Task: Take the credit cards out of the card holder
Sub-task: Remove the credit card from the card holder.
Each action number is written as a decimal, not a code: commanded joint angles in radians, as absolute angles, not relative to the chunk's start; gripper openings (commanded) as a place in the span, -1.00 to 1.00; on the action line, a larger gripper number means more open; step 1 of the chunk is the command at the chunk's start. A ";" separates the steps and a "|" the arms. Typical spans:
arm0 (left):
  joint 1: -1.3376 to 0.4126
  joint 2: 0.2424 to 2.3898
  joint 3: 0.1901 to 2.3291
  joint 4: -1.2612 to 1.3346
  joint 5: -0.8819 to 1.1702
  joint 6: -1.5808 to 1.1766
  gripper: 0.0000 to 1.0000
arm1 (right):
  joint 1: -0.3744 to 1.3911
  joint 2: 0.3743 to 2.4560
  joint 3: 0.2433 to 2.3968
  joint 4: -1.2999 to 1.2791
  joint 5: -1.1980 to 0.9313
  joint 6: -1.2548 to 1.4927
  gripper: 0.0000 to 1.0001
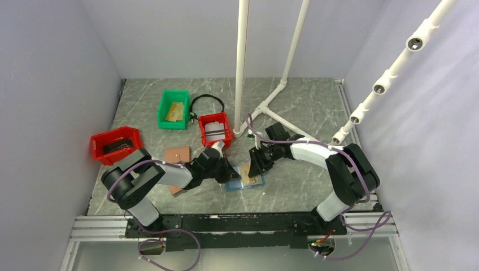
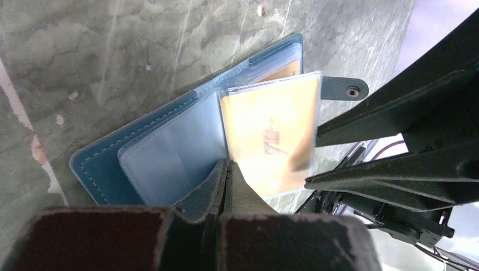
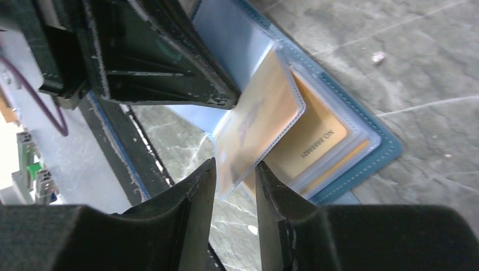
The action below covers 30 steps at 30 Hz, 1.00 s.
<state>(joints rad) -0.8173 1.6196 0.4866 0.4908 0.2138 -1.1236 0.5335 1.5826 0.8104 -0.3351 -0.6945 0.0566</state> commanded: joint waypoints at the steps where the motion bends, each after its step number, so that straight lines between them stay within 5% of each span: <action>1: -0.815 1.596 0.455 0.489 0.229 -1.120 -1.00 | 0.538 1.572 0.813 -0.310 -0.799 0.065 -0.38; 4: -0.814 1.586 0.438 0.532 0.238 -1.135 -0.91 | 0.538 1.585 0.821 -0.320 -0.811 0.059 -0.67; 8: -0.809 1.568 0.404 0.641 0.256 -1.175 -0.46 | 0.538 1.604 0.849 -0.324 -0.785 0.068 -0.89; 15: -0.801 1.583 0.367 0.776 0.265 -1.252 -0.04 | 0.538 1.572 0.841 -0.299 -0.843 0.080 -0.81; 30: -0.798 1.658 0.299 1.029 0.218 -1.362 0.26 | 0.574 1.565 0.839 -0.279 -0.910 0.087 -0.66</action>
<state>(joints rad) -0.8001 1.6642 0.3126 0.9379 0.2485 -1.3346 0.5625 1.5986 0.8169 -0.3119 -0.8665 0.0803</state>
